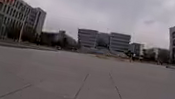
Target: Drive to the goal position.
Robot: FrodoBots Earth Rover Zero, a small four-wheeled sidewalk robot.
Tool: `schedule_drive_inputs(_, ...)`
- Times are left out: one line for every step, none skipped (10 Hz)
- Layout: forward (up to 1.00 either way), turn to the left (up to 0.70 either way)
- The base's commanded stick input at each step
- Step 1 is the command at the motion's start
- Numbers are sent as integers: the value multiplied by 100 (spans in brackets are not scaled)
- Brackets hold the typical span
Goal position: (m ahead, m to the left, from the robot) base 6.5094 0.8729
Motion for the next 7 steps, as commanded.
schedule_drive_inputs(70,0)
schedule_drive_inputs(70,0)
schedule_drive_inputs(70,0)
schedule_drive_inputs(70,0)
schedule_drive_inputs(70,0)
schedule_drive_inputs(70,0)
schedule_drive_inputs(70,0)
